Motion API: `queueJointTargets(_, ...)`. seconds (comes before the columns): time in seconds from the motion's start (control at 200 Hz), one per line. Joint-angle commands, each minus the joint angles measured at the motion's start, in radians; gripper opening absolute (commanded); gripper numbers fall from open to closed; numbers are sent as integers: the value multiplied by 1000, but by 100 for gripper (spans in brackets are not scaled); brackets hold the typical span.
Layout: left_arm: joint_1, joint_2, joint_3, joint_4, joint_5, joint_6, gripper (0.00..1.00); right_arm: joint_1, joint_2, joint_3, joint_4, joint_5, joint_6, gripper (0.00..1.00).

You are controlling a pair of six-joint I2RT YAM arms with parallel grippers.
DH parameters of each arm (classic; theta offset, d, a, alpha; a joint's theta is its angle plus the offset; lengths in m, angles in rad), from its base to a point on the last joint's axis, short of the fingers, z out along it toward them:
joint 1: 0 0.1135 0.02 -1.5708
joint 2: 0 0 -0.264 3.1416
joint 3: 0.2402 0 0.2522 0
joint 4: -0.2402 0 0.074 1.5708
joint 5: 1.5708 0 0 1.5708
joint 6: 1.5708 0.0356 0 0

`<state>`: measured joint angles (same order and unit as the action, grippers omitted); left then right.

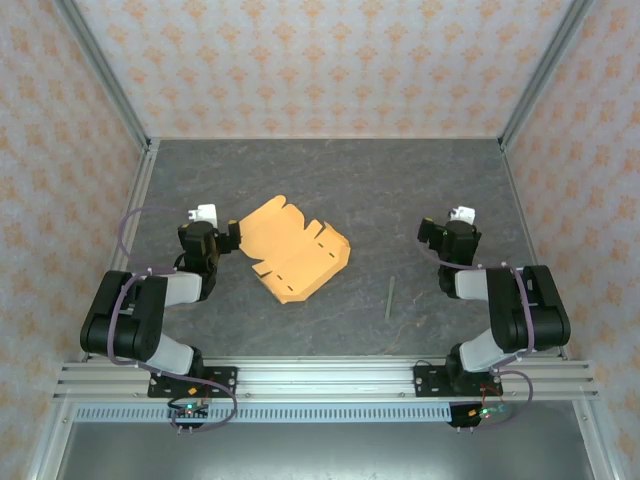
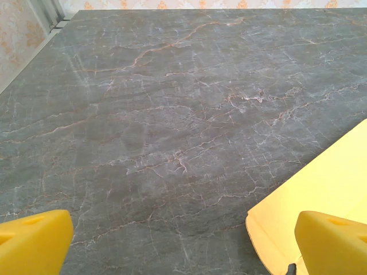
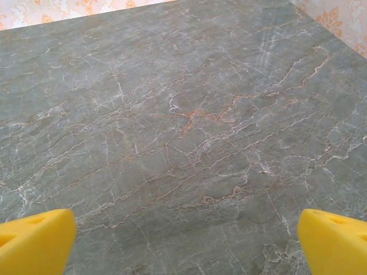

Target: Fold the paper box

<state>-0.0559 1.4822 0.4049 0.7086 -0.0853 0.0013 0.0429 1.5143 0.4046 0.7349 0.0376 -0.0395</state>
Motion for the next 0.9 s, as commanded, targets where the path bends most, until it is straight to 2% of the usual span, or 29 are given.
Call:
queueJointTargets(0.0, 8, 13, 22, 33, -11, 10, 100, -4, 7, 19, 32, 21, -11, 99)
queueJointTargets(0.896, 9, 10, 21, 32, -30, 1, 100, -5, 6, 19, 31, 21, -10, 99)
